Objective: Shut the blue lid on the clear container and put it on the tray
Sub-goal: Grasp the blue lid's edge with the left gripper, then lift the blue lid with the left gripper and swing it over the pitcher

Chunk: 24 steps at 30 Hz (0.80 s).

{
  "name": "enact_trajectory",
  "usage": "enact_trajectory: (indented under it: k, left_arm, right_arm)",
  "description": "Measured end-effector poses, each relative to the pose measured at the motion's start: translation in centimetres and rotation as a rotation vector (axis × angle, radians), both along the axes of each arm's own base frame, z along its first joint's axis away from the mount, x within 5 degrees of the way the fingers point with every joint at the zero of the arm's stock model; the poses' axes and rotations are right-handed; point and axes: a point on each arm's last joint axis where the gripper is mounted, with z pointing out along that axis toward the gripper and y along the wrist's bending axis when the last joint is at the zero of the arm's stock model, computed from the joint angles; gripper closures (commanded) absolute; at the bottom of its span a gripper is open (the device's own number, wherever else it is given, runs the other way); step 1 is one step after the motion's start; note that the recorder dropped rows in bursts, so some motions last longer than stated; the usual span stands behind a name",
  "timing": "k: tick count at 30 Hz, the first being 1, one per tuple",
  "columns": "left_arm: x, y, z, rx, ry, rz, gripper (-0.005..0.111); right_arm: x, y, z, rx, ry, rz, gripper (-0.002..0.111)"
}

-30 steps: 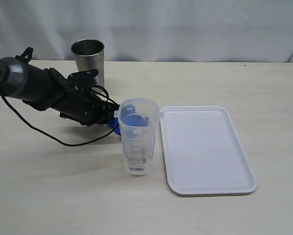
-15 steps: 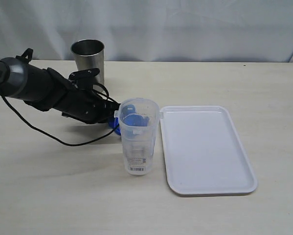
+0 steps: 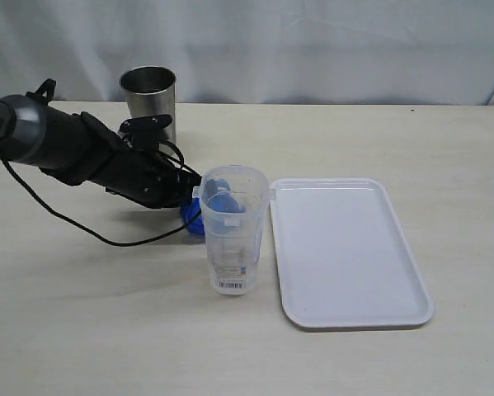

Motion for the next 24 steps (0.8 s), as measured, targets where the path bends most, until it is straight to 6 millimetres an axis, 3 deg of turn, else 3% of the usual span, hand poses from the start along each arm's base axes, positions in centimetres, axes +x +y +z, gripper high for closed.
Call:
enact_trajectory:
  k: [6,24]
  left_arm:
    - [-0.5,0.2,1.3,0.029,-0.031,-0.055,0.107]
    - [-1.7,1.2,10.7,0.129,-0.262,-0.192,0.107]
  right_arm:
    - [0.0,0.0,0.0,0.0,0.0,0.0,0.104]
    - [0.0,0.0,0.0,0.0,0.0,0.0,0.104]
